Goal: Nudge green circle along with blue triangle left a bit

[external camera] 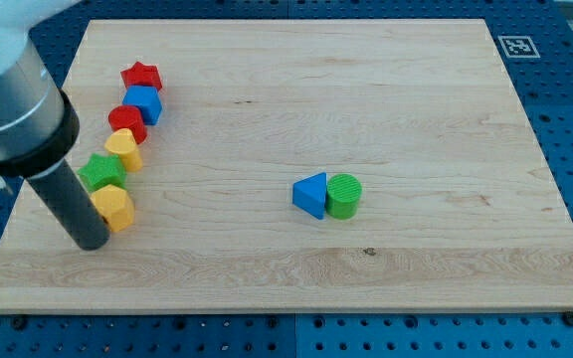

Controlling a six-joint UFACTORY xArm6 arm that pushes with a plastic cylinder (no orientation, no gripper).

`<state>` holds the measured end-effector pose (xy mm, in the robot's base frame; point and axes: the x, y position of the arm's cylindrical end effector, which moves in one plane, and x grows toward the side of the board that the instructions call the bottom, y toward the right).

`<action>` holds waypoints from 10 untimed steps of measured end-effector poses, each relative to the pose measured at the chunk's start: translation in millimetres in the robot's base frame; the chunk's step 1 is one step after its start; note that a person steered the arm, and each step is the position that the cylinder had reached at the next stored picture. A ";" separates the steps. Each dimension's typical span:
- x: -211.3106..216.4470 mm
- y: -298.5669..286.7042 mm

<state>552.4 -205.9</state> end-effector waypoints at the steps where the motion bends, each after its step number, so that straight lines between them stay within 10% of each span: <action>1: -0.6 -5.4; 4: 44.2 65.8; 10: -8.6 324.6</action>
<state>543.8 118.7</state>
